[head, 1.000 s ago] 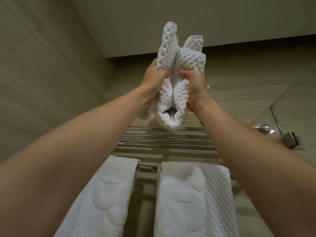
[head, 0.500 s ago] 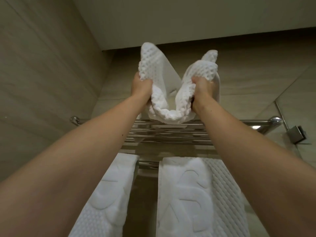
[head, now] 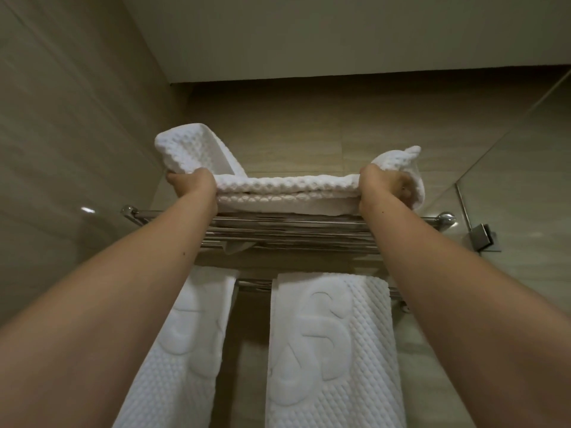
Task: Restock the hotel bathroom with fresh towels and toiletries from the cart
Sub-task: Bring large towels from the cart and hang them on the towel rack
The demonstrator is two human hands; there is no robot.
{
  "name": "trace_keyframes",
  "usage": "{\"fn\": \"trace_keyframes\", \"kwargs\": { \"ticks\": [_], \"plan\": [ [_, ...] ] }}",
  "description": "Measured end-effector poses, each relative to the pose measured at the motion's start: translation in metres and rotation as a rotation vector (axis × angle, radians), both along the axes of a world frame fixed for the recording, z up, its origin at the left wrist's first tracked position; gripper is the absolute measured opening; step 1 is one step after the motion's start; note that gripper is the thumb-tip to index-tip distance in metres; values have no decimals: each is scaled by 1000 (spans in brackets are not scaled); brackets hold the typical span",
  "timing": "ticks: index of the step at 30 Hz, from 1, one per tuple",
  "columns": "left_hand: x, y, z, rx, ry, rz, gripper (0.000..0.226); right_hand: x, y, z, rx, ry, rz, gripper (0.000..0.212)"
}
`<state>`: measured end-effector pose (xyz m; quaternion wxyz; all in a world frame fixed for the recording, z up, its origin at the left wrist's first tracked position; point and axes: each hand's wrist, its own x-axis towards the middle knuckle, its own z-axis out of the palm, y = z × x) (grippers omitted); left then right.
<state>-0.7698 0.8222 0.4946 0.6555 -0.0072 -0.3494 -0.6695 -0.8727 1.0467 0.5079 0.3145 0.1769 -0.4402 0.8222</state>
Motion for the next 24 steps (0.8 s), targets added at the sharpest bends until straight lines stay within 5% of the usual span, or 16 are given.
{"fn": "trace_keyframes", "kwargs": {
  "ticks": [9, 12, 15, 19, 21, 24],
  "plan": [
    [20, 9, -17, 131, -128, -88, 61, 31, 26, -38, 125, 19, -502, 106],
    [32, 4, -20, 93, -248, -98, 61, 38, 22, -42, 420, 109, -887, 108],
    [44, -6, -21, 38, -336, -109, 58, 53, 11, -39, 836, 248, -1193, 80],
    [59, -19, -21, -20, -360, -111, 58, 80, -23, -33, 1007, 442, -816, 42],
    [61, -23, -22, -61, -365, -96, 58, 91, -42, -32, 1044, 490, -577, 40],
    [62, -26, -24, -113, -379, -80, 58, 99, -71, -32, 1106, 514, -492, 50]
  ]
}}
